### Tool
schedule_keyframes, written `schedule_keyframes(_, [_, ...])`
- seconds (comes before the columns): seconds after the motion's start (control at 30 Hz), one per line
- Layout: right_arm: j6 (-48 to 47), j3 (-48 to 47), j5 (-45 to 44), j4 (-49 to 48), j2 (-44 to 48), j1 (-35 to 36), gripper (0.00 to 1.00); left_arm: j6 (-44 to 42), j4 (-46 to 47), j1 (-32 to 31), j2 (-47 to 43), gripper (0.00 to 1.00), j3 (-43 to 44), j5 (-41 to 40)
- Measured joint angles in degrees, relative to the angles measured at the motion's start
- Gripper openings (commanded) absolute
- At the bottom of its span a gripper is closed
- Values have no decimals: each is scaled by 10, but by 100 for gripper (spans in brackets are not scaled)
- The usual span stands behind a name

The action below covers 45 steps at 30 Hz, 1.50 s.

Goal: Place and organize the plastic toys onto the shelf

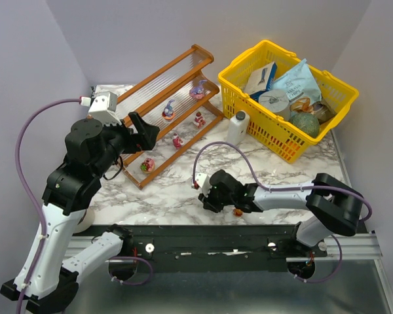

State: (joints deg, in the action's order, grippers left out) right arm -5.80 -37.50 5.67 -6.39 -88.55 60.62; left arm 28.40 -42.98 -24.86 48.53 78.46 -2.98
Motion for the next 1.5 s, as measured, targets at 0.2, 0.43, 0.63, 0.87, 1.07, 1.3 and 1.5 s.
schedule_keyframes(0.2, [9,-12,-4,5,-5,0,1,-6,0,0,1,99,0,-4])
schedule_keyframes(0.43, [48,-83,-33,94,-8,0,1,-11,-4,0,7,99,16,-22])
schedule_keyframes(0.63, [104,-285,-90,227,-16,0,1,-17,-22,0,19,99,55,-64])
schedule_keyframes(0.87, [133,-595,-168,359,-77,-3,1,-33,-56,0,61,99,145,-148])
schedule_keyframes(1.07, [125,-859,-185,447,-182,-24,1,-41,-78,0,118,99,235,-202])
schedule_keyframes(1.3, [98,-1025,-180,462,-278,-81,1,-42,-74,2,158,99,250,-212])
schedule_keyframes(1.5, [61,-969,-162,409,-287,-113,1,-45,-43,2,167,99,236,-212])
